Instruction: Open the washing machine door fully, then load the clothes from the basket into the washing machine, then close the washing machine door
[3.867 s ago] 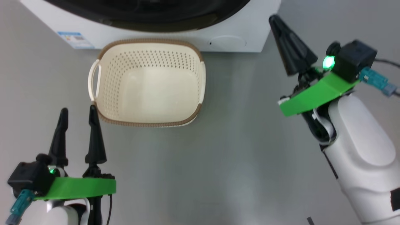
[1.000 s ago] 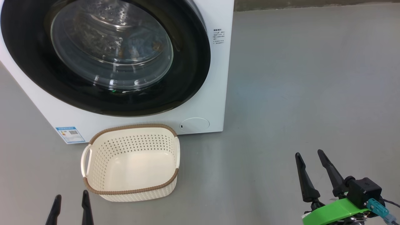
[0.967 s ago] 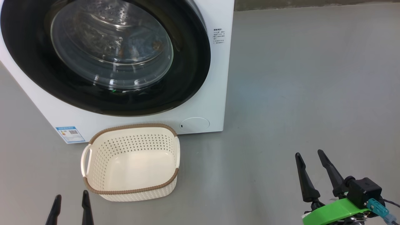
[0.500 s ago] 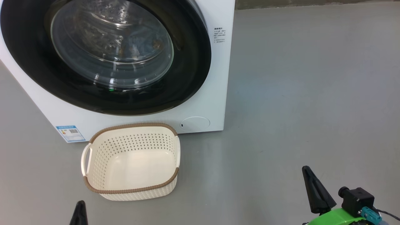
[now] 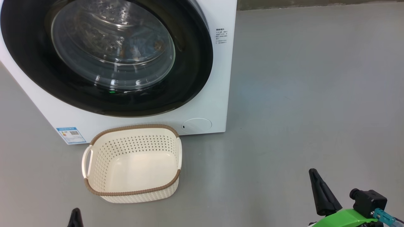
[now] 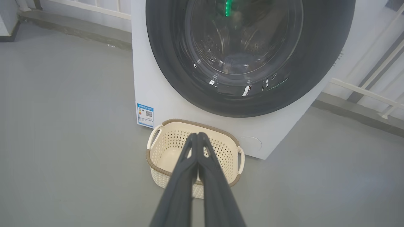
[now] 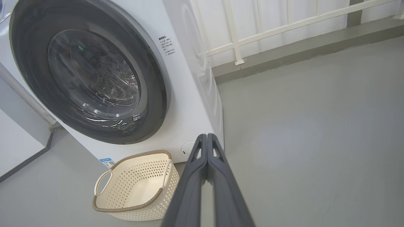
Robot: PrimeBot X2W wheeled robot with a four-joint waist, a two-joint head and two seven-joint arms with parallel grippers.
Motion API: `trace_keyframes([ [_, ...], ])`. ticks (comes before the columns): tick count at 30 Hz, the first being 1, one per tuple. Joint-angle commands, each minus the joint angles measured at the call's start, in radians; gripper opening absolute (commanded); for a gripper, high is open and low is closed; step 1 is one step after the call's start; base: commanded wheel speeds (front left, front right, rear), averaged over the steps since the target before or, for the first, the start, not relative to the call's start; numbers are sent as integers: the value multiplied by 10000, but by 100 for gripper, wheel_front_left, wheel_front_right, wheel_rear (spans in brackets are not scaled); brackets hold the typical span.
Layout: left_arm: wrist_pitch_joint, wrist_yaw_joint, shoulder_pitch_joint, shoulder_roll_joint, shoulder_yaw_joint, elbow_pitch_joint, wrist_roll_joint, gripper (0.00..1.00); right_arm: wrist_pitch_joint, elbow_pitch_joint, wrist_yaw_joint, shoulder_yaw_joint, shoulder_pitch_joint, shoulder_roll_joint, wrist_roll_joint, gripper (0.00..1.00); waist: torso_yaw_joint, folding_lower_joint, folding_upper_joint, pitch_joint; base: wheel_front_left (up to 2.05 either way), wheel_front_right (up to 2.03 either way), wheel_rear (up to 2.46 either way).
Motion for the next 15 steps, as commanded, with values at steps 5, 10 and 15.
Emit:
trace_keyframes([
  [5, 158, -117, -464, 182, 77, -64, -683, 0, 161, -201, -10, -100, -330, -14, 681, 0, -4, -1, 0, -7, 0, 0, 0],
  [10, 290, -172, -593, 207, 78, 42, -1260, 0, 309, -182, -12, -141, -365, -14, 1238, 0, -8, -1, 0, -15, 0, 0, 0],
  [15, 424, -226, -717, 230, 81, 139, -1835, 0, 458, -164, -14, -181, -399, -13, 1795, 0, -12, -2, 0, -22, 0, 0, 0],
])
